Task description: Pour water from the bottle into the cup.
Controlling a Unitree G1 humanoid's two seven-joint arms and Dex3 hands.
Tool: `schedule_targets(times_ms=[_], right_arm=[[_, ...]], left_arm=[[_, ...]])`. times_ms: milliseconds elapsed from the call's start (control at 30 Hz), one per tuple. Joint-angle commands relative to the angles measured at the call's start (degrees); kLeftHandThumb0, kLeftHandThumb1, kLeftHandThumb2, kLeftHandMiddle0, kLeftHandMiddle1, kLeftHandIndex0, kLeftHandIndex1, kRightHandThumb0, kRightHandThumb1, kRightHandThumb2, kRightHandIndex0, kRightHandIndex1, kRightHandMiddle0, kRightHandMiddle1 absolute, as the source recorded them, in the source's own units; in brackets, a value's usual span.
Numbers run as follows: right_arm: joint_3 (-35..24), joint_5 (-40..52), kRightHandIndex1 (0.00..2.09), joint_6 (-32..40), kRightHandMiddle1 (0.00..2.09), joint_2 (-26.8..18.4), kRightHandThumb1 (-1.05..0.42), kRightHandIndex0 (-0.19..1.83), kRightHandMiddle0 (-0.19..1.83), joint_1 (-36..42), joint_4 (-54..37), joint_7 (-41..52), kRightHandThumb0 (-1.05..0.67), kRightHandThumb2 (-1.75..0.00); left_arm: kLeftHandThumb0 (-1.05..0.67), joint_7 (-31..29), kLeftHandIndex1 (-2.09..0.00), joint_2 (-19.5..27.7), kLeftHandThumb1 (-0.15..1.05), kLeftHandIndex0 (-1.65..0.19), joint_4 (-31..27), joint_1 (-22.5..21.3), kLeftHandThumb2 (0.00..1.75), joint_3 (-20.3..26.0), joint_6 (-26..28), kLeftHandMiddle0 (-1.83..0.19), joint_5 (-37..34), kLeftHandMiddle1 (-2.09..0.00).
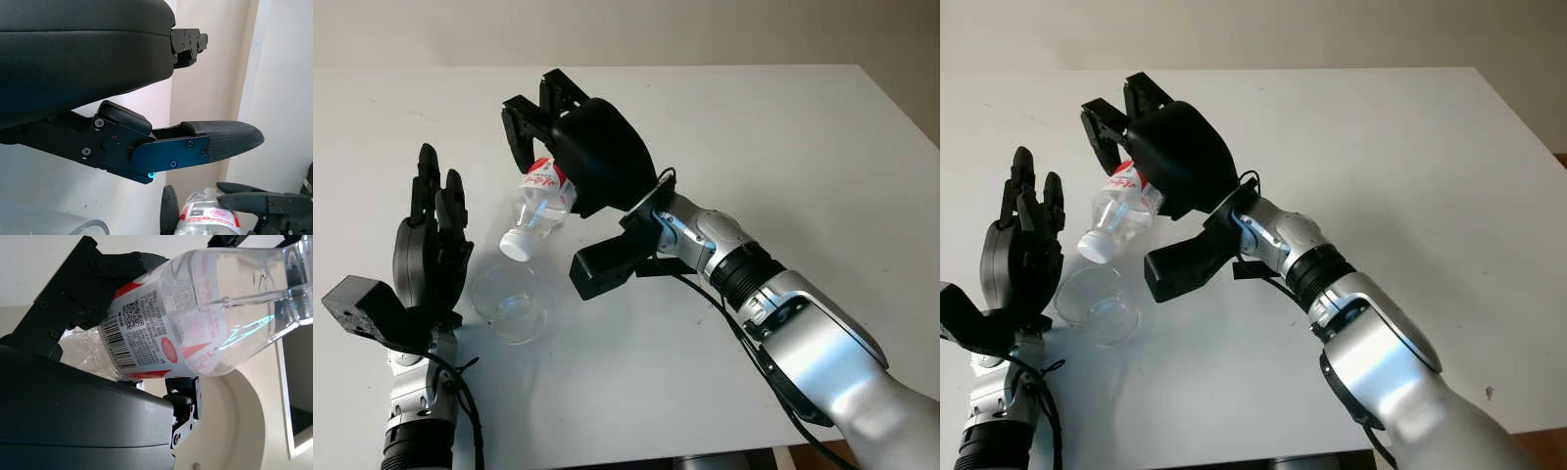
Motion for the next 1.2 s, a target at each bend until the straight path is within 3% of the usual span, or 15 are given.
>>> schedule_targets(times_ms=[0, 267, 567, 767, 1167], right_arm=[[0.3, -0.9, 2.09, -0.1, 2.09, 0.3, -0.77, 1.23, 0.87, -1.1, -1.3, -1.6, -0.18, -0.78], [1.6, -3.6, 2.09, 1.1, 2.09, 0.9, -0.75, 1.25, 0.94, -1.3, -1.5, -5.0, -0.21, -0.64], [3.7, -7.9, 2.09, 3.6, 2.09, 0.8, -0.83, 1.24, 0.88, -1.8, -2.2, -9.1, -0.27, -0.49], [4.1, -8.7, 2.09, 4.3, 2.09, 1.0, -0.74, 1.28, 0.94, -1.6, -3.0, -10.4, -0.25, -0.63], [5.9, -11.5, 2.09, 6.9, 2.09, 0.9, -0.75, 1.31, 0.88, -2.2, -2.7, -13.4, -0.28, -0.57]], left_arm=[[-0.87, -0.2, 0.00, -0.9, 1.05, 0.10, 1.1, 0.6, 0.58, -0.3, -0.8, 0.08, 0.1, 0.00], [-0.88, 0.2, 0.00, -1.0, 1.05, 0.09, 0.9, 0.6, 0.57, -0.3, -0.5, 0.06, 0.1, 0.00], [-0.87, 0.5, 0.00, -1.2, 1.05, 0.10, 1.0, 0.4, 0.57, -0.4, -0.6, 0.07, 0.2, 0.00], [-0.88, 0.2, 0.00, -1.0, 1.05, 0.10, 1.2, 0.4, 0.59, -0.5, -0.8, 0.07, 0.4, 0.00], [-0.88, 0.1, 0.00, -0.9, 1.05, 0.08, 1.6, 0.2, 0.58, -0.4, -1.0, 0.05, 0.4, 0.00]])
